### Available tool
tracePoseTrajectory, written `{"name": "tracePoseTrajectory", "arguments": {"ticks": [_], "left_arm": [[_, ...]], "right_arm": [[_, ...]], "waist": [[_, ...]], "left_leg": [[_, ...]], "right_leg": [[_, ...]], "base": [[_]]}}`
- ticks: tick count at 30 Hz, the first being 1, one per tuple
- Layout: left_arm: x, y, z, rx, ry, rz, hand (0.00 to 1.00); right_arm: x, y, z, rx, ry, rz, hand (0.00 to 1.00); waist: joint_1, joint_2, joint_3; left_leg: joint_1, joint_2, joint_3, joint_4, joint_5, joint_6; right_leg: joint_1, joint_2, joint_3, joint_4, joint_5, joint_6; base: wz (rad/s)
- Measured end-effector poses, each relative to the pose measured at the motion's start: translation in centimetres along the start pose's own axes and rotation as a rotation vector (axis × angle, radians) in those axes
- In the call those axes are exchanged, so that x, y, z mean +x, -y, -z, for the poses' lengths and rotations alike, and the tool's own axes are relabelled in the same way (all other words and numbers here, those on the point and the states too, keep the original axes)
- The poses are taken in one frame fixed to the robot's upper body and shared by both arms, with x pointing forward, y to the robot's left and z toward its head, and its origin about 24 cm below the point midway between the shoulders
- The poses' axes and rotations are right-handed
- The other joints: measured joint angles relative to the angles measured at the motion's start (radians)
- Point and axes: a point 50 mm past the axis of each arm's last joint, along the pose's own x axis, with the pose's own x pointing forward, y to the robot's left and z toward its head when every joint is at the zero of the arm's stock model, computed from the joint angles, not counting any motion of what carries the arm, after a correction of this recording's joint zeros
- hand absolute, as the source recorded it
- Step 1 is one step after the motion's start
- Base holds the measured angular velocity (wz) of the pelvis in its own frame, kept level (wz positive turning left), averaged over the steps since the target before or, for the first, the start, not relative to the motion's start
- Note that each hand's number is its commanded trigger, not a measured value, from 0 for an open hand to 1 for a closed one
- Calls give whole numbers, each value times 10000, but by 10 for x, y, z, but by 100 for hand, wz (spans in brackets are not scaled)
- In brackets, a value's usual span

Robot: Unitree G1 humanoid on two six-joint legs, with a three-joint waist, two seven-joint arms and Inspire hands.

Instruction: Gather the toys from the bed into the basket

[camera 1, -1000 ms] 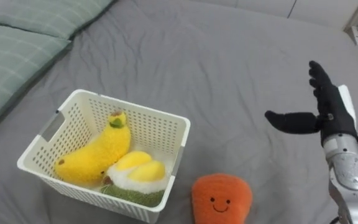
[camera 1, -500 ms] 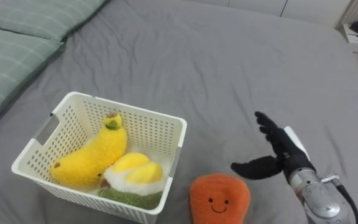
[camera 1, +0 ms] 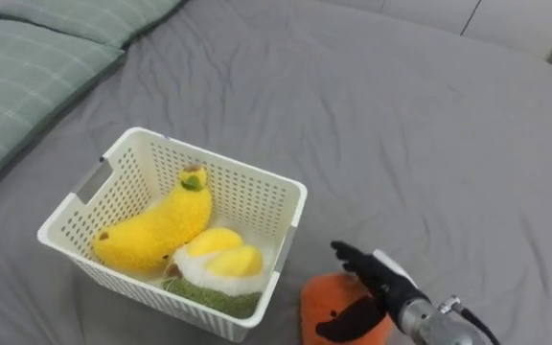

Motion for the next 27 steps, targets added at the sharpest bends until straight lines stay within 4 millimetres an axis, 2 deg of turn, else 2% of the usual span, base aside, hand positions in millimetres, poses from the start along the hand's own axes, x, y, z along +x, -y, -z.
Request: {"name": "tracePoseTrajectory", "arguments": {"ticks": [4,9,15,20,22,23,24,27], "left_arm": [[-2,-5,13,83,-337,-170,0],[-2,-6,17,312,-630,-260,0],[-1,-4,7,502,-377,-269,0],[-1,-3,4,575,-264,-243,0],[-1,-3,6,596,-358,-248,0],[-1,-4,6,612,-385,-248,0],[-1,-4,8,702,-430,-260,0],[-2,-5,11,932,-496,-305,0]], "right_arm": [[2,0,-2,-866,-95,130,0],[7,2,12,-1946,-1029,293,0],[15,9,21,-3125,-1735,546,0],[16,8,31,-3212,-2086,740,0],[17,9,35,-3222,-2258,838,37],[17,9,35,-3225,-2291,859,84],[17,9,36,-3255,-2340,872,100],[17,11,39,-3805,-2474,889,100]], "waist": [[29,8,2],[379,-18,-16],[532,-41,-22],[555,-39,-21],[562,-33,-17],[568,-30,-15],[622,-26,-12],[829,-2,4]], "left_leg": [[-185,11,-55,241,-97,2],[-294,-1,-150,308,-118,12],[-523,-31,-415,449,-111,4],[-504,-100,-626,458,-97,3],[-498,-114,-659,477,-93,7],[-494,-117,-668,479,-93,8],[-489,-121,-681,479,-93,8],[-491,-135,-721,478,-93,7]], "right_leg": [[-53,21,-42,-3,2,0],[-76,-12,-316,3,3,2],[-133,-16,-559,-4,3,2],[-42,-33,-680,-12,1,4],[-16,-38,-680,-12,1,4],[-9,-37,-677,-12,1,4],[-1,-39,-676,-11,1,5],[3,-56,-725,-7,-7,16]], "base": [[4],[7],[14],[8],[6],[5],[0],[3]]}}
